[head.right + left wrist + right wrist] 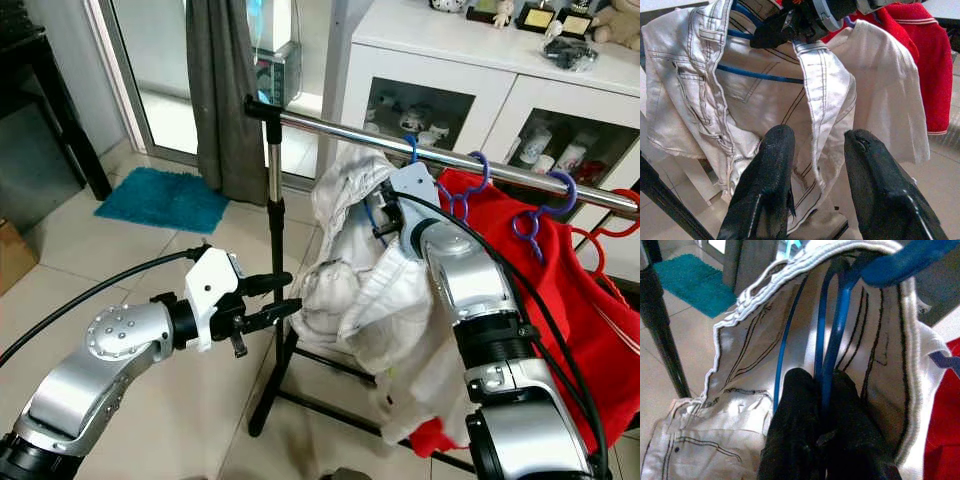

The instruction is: Hang hanger

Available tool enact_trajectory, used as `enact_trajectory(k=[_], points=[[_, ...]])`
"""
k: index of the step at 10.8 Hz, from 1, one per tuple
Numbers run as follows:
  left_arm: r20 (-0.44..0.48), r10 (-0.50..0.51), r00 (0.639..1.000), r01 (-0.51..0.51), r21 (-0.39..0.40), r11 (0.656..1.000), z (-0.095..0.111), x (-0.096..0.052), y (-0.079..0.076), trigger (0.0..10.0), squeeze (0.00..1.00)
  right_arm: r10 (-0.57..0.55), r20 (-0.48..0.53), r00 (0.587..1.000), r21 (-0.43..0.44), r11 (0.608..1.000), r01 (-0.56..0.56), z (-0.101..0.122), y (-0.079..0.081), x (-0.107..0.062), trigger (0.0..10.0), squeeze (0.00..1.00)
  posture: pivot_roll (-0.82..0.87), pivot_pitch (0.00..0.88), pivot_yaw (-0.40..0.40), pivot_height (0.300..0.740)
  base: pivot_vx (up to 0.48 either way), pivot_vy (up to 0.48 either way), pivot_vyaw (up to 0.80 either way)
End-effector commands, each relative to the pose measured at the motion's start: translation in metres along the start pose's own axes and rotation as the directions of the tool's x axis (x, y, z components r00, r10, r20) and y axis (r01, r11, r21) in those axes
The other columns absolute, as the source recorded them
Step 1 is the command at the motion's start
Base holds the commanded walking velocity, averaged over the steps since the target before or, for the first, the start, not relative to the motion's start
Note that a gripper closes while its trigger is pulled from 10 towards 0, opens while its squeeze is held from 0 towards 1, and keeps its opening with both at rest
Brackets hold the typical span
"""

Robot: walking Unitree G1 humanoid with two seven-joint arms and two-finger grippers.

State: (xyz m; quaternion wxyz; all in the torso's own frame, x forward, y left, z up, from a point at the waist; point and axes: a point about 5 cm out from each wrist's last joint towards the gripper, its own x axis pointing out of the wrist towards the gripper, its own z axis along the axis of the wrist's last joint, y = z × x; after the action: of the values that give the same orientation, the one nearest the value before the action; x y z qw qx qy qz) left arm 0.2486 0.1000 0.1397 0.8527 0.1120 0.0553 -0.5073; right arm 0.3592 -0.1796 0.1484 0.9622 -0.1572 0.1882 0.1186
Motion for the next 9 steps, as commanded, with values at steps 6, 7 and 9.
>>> enact_trajectory(k=[6,7,9], points=[[-0.024,0.267,0.963,-0.268,-0.02,0.963,-0.009,-0.012,0.017,10.0,0.0,0.055,0.16,0.986,0.188,0.979,-0.085,0.006,-0.002,-0.026,0.0,0.0,-0.02,0.0,-0.056,0.74,0.0,0.0,0.0],[-0.026,0.316,0.948,-0.317,-0.039,0.948,-0.012,-0.015,0.019,10.0,0.0,0.069,0.199,0.978,0.26,0.958,-0.12,0.008,0.004,-0.034,0.0,0.0,-0.02,0.0,-0.054,0.74,0.0,0.0,0.0],[-0.019,0.363,0.932,-0.363,-0.057,0.93,-0.013,-0.018,0.016,10.0,0.0,0.057,0.347,0.936,0.347,0.92,-0.184,0.015,0.019,-0.054,0.0,0.0,-0.02,0.0,-0.045,0.74,0.0,0.0,0.0]])
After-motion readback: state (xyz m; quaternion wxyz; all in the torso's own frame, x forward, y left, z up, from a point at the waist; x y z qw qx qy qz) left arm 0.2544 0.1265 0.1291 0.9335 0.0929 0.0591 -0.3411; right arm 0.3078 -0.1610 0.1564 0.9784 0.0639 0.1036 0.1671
